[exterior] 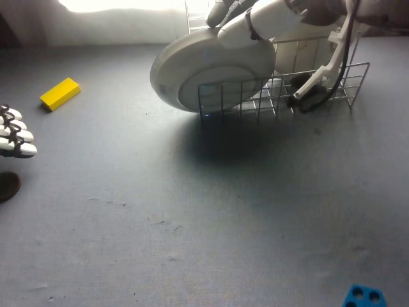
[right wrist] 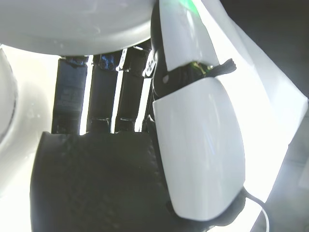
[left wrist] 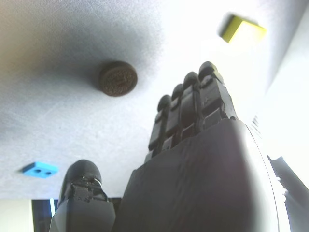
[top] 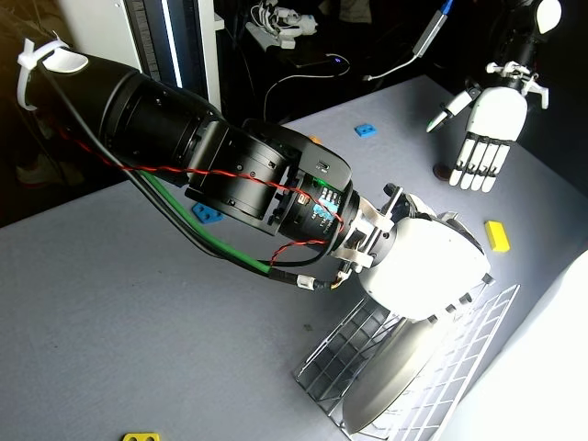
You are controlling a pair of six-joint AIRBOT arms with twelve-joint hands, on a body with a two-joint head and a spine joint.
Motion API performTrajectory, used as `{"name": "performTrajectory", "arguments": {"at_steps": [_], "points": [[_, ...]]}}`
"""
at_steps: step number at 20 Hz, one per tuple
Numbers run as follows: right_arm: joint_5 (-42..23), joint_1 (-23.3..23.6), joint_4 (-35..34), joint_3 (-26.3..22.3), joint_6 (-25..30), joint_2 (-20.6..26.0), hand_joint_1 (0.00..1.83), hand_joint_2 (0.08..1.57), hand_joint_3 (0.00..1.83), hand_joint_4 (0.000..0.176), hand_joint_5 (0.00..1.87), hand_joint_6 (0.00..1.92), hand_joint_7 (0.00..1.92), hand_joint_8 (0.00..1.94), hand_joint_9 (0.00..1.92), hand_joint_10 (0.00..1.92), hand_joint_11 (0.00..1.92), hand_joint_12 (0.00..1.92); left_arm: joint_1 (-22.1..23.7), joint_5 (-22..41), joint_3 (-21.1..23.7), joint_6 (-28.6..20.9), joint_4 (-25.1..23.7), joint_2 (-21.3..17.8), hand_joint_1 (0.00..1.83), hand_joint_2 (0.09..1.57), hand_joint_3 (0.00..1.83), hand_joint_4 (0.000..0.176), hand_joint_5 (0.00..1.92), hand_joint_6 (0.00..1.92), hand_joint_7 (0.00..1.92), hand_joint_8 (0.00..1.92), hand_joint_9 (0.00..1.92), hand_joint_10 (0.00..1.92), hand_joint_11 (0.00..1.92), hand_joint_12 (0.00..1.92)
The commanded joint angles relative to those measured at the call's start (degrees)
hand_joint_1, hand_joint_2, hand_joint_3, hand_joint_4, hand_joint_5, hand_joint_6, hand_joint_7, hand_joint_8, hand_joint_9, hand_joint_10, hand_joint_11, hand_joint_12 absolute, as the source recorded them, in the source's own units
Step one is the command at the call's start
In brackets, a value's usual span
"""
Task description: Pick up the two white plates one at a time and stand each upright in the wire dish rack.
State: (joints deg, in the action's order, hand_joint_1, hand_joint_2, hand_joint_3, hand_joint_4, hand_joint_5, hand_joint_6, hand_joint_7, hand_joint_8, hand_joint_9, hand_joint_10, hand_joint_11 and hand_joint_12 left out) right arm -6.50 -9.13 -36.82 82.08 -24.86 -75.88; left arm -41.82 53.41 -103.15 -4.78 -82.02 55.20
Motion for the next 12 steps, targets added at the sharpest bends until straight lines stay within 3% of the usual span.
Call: {"name": "performTrajectory", "arguments": {"at_steps": [1,4,12], "points": [[-4.8,0.3,-0.2,-0.2,0.6,0.7,1.40,1.04,0.00,0.000,1.07,0.82,1.15,0.63,1.12,0.86,1.02,0.67,0.4,0.8,-0.3,0.1,3.0,-0.3,0.00,1.09,0.00,0.000,0.00,0.00,0.00,0.00,0.00,0.00,0.00,0.00],[-4.7,0.3,-0.2,-0.5,0.6,1.5,1.40,1.03,0.00,0.000,1.09,0.79,1.19,0.55,1.13,0.83,1.02,0.67,0.6,0.8,-0.2,0.1,3.0,-0.4,0.00,1.09,0.00,0.000,0.00,0.00,0.00,0.00,0.00,0.00,0.00,0.00],[-4.4,1.4,2.9,-0.6,0.6,1.8,1.40,1.03,0.00,0.000,1.05,0.82,1.16,0.61,1.14,0.83,1.04,0.65,0.8,0.8,0.0,0.1,3.0,-0.4,0.00,1.10,0.00,0.000,0.01,0.01,0.00,0.00,0.00,0.00,0.00,0.00]]}}
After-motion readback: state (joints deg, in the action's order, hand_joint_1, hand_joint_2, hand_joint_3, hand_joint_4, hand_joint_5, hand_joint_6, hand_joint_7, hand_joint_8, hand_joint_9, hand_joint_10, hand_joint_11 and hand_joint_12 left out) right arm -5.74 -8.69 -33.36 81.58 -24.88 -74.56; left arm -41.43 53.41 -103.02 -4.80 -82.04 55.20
